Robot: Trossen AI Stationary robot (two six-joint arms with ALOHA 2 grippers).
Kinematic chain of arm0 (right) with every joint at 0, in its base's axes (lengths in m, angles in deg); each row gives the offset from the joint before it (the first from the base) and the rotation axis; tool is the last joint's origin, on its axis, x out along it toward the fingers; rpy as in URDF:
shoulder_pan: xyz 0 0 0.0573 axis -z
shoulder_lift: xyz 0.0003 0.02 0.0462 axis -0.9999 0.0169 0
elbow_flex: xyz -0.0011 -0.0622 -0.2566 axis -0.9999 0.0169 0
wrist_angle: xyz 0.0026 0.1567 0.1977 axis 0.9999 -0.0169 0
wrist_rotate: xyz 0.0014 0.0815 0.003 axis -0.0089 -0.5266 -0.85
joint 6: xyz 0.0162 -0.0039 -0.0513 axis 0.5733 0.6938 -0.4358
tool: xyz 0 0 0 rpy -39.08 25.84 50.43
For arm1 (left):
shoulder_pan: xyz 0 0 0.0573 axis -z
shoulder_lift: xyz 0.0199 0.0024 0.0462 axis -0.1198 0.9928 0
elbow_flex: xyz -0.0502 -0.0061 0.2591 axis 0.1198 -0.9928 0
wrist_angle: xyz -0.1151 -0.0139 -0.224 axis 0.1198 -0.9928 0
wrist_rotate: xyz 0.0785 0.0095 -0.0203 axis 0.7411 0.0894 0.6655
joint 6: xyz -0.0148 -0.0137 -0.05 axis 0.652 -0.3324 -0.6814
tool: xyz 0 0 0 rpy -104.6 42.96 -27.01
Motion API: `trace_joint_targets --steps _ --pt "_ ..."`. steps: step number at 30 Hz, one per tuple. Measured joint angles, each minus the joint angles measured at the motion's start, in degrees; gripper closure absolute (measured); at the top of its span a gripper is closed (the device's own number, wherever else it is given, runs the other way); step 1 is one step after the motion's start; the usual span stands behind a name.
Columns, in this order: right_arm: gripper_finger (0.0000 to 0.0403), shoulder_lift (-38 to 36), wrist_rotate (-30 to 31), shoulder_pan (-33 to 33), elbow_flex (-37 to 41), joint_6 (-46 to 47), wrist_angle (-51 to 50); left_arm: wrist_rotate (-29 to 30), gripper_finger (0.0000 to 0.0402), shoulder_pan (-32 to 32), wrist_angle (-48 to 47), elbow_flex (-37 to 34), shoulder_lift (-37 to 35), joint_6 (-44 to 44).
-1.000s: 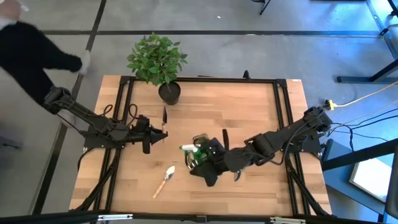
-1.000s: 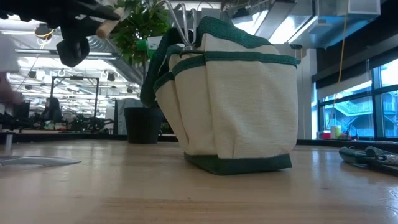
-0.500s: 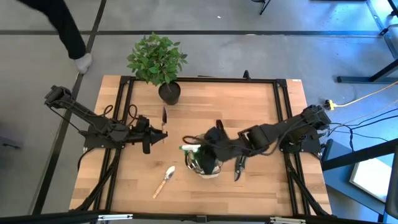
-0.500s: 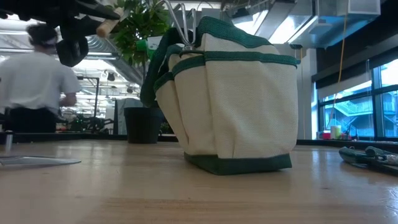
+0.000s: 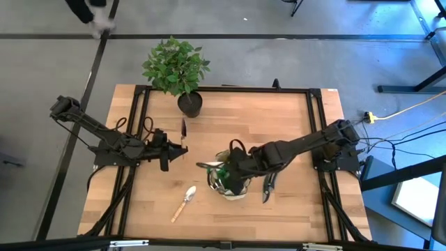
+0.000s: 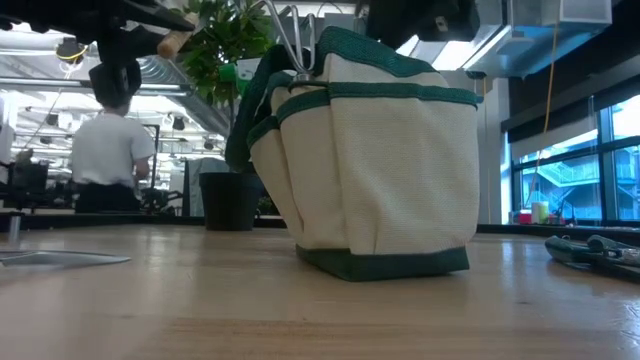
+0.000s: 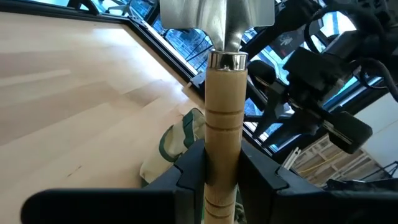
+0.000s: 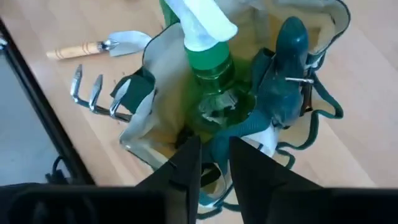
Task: Pick & Place Garden tools in Gardening bag
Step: Put the right brown trowel into the brown gardening bag
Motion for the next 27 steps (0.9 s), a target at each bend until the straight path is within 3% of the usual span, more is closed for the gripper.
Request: trace_joint_targets --steps 7,15,19,27 --pt "0.0320 2.76 2.84 -1.46 0.00 2.03 -1.70 0.04 0.0339 0.00 -0.02 0.00 0.00 0.17" --pt "0.0324 4.77 2.67 -2.62 0.00 8.04 6.65 -0.02 0.0339 0.00 0.00 0.02 0.00 0.41" --pt "0.0343 4.77 6.21 -2.69 0.00 12.01 5.80 0.02 0.0339 0.00 0.00 0.02 0.00 0.64" --pt "0.0391 6.72 6.13 -1.37 -0.02 15.61 4.49 0.23 0.0339 0.00 -0.02 0.02 0.02 0.81"
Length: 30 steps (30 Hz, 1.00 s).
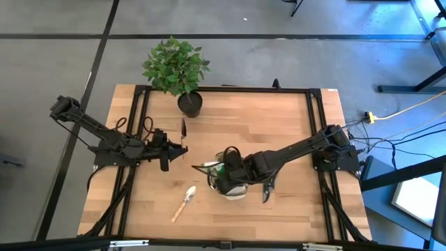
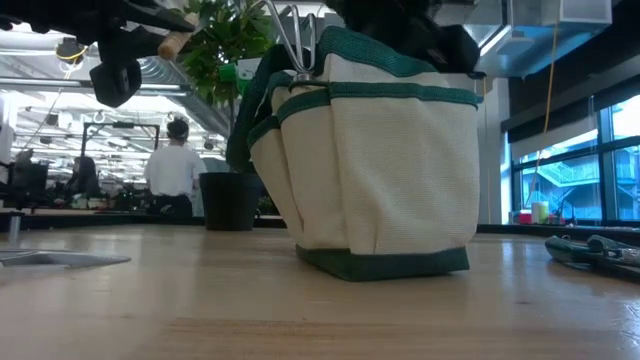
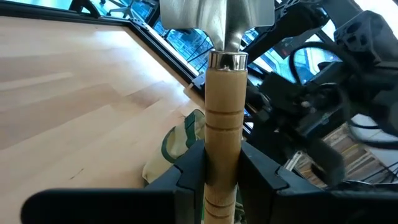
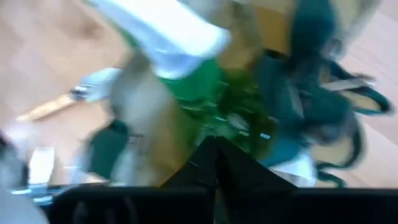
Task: Pick & Place Garden tools in Gardening bag
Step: Put the right brown trowel into the brown gardening bag
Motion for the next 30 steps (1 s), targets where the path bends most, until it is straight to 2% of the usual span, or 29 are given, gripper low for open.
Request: trace_joint_targets --steps 10,18,23,30 --pt "0.0400 0.19 -0.08 0.16 0.00 4.69 -11.53 0.21 0.0339 0.00 0.20 0.00 0.00 0.04" --pt "0.0401 0.19 -0.04 -0.20 0.00 4.39 -12.73 0.11 0.0339 -0.01 3.01 0.00 1.33 0.45" --pt "0.0401 0.19 0.81 -0.71 0.00 4.26 -15.67 -1.51 0.0339 -1.24 8.93 0.02 8.26 2.45" --pt "0.0402 0.19 0.29 -0.86 0.00 2.88 -18.64 -3.35 0.0339 -5.24 23.89 0.02 24.11 4.35"
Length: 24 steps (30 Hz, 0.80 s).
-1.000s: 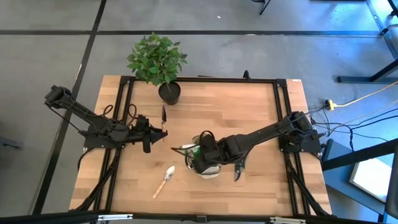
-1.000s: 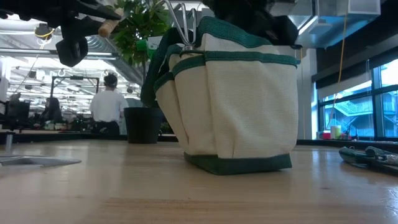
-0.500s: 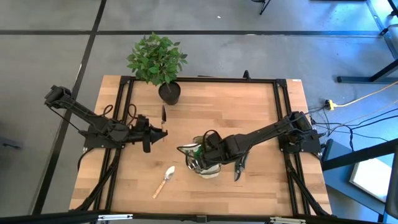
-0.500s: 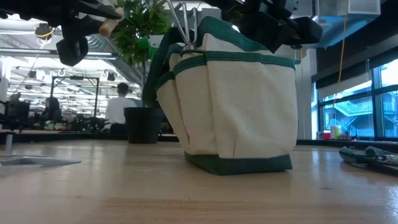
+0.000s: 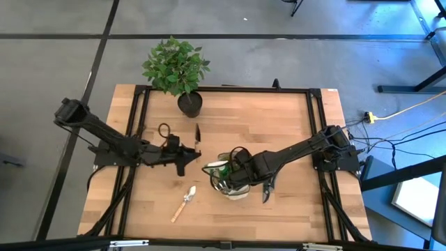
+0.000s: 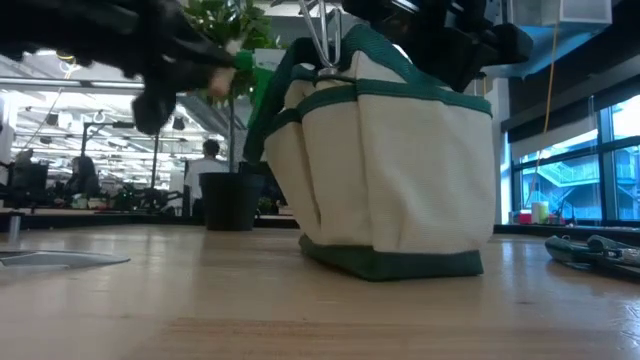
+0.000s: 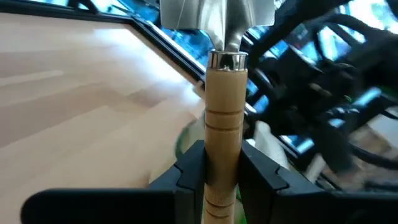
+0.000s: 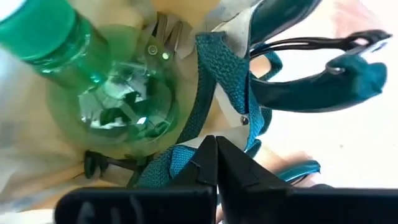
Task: Pick & Place Garden tools in Gardening bag
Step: Put the right brown trowel into the brown gardening bag
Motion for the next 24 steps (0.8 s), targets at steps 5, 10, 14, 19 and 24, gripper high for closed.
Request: trace_joint_targets --steps 5,10,14,19,24 --pt "0.0402 0.00 -0.17 -0.34 0.00 -1.54 -0.24 -5.90 0.0339 -4.68 16.84 0.00 11.01 0.50" --pt "0.0402 0.00 -0.34 -0.53 0.00 -5.25 -2.28 -11.34 0.0339 -6.26 24.88 2.46 19.82 -0.15" --pt "0.0402 0.00 -0.35 -0.50 0.00 -5.81 -4.70 -11.97 0.0339 -5.34 24.86 4.37 22.77 -0.12" --pt "0.0402 0.00 -0.35 -0.26 0.01 -6.24 -5.70 -12.21 0.0339 -2.97 24.48 6.76 22.86 2.84" --pt "0.0402 0.00 -1.22 0.21 1.73 -6.24 -5.44 -12.31 0.0339 -2.98 18.95 9.26 22.86 5.82"
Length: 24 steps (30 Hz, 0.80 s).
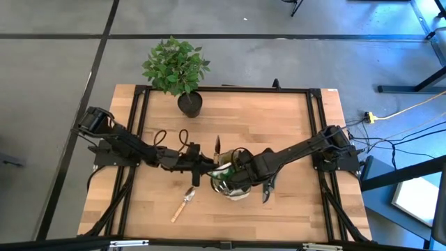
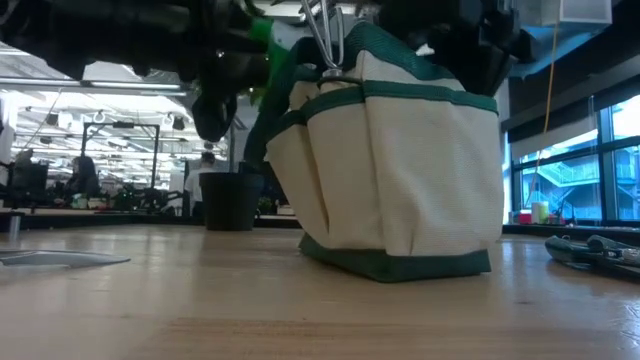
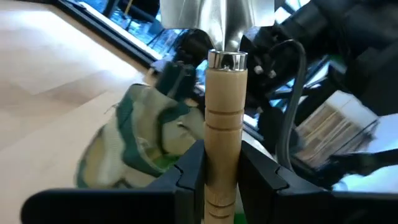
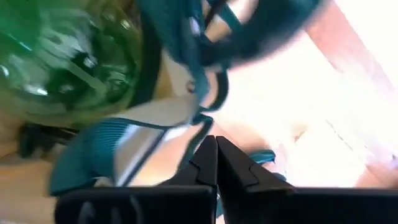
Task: Pick & Place Garden tools in Gardening bag
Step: Put the right brown trowel into the brown gardening bag
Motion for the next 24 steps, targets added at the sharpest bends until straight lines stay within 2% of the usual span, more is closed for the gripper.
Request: trace_joint_targets --steps 5,15,24 --pt "0.0402 0.00 -2.16 0.08 1.95 0.02 0.20 0.66 0.0339 -2.55 -2.60 0.10 0.00 1.01" --pt "0.0402 0.00 -2.78 0.07 2.14 0.68 0.74 1.63 0.0339 -7.17 -2.65 -0.10 0.00 2.52" --pt "0.0402 0.00 -2.72 0.07 2.14 0.87 0.74 -4.25 0.0339 -11.63 -2.07 -0.17 0.81 4.32"
